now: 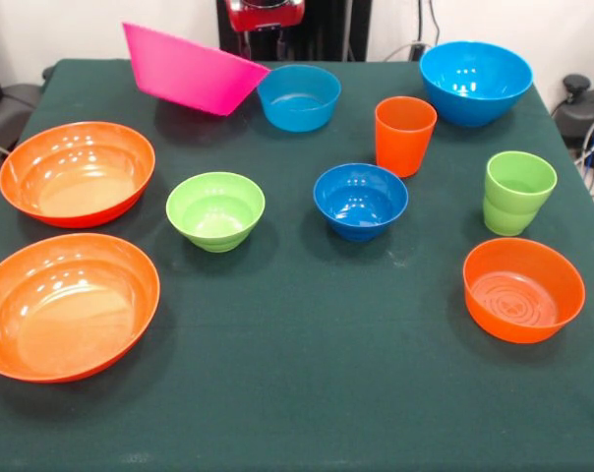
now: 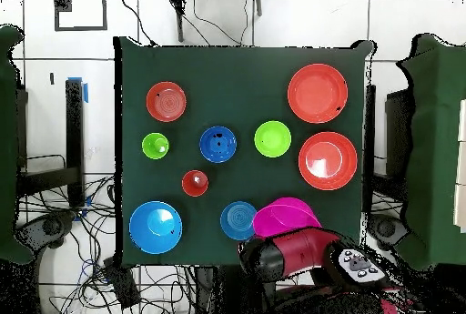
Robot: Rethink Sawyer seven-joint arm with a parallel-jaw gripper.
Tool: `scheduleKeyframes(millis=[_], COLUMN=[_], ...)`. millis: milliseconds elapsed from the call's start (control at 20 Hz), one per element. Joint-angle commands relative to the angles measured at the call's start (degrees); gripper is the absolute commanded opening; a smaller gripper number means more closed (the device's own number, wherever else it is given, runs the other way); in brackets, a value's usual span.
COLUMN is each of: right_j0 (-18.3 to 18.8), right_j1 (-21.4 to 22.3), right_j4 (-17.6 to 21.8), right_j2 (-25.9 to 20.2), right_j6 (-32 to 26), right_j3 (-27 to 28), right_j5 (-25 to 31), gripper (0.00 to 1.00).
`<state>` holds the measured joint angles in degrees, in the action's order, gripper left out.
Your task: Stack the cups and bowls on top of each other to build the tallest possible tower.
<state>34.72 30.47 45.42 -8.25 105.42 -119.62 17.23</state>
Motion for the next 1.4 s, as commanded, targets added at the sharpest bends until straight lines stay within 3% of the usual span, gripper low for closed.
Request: scheduleKeyframes(millis=[50, 850, 1400], right_j0=[-1.9, -1.1, 2.0], right_j1=[-3.7, -3.1, 1.9], right_j4=[3.8, 2.6, -1.0], right_j2=[-1.7, -3.3, -7.2], right_j6=[1.9, 0.3, -3.3], right_j3=[7.2, 7.8, 4.7], right_j5=[-4.4, -1.6, 4.0], gripper=[1.0, 1.0, 1.0])
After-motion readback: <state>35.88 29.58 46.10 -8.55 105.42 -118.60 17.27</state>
